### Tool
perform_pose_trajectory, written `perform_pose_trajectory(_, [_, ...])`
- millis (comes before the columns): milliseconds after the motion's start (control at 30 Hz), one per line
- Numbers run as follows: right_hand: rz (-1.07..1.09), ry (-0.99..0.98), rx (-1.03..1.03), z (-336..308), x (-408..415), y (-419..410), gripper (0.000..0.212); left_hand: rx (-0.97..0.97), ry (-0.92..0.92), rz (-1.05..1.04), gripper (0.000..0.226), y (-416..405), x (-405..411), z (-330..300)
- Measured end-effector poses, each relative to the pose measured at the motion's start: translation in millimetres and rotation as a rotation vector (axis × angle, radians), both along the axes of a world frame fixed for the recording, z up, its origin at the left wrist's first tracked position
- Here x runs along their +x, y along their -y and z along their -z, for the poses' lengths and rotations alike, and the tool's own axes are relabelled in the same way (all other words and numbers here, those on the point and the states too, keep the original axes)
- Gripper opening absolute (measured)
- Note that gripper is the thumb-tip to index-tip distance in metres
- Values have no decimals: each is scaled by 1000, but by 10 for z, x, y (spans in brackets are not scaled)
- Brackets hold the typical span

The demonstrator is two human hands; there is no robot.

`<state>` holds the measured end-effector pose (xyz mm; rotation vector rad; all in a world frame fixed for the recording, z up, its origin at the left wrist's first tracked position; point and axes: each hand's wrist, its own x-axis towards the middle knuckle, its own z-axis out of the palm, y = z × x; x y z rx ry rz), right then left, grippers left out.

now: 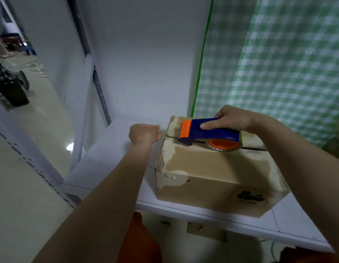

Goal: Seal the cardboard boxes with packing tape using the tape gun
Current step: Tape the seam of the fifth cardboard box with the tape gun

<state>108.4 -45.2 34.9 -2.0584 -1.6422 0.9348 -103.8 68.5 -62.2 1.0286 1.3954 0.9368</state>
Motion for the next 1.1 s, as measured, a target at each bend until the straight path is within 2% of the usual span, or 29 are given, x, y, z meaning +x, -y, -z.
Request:
perform_pose_trajectory(100, [-8,51,-48,12,28,-81,45,-49,0,76,36,-39,29,113])
perform_pose_trajectory(200, [-24,76,-88,26,54,-141,47,0,21,14,19,-1,28,187])
perform_pose_trajectory(333, [-44,111,-118,38,45,-220,47,4,-135,-47,28,9,52,231])
perform_pose_trajectory(433, [-50,136,-139,39,30,-260,47,52,-310,-12,32,37,70,256])
perform_pose_trajectory(667, [-49,161,-138,39,13,-267,47,103,-436,66,37,135,85,305])
perform_pose_trajectory(767, [-50,155,-135,49,5,-257,47,34,-396,100,33,132,63,321])
perform_pose_trajectory(933, [-45,144,-133,63,19,-230,49,-21,-489,245,41,217,-14,510])
perform_pose_trajectory(967, [-47,147,-134,59,17,-224,50,7,-483,241,46,247,-16,486])
perform_pose_trajectory(1033, [-44,147,-129,63,16,-221,52,181,-461,282,46,301,1,306])
perform_pose_trajectory(1100, [-47,149,-123,63,5,-216,58,375,-372,455,40,345,43,102])
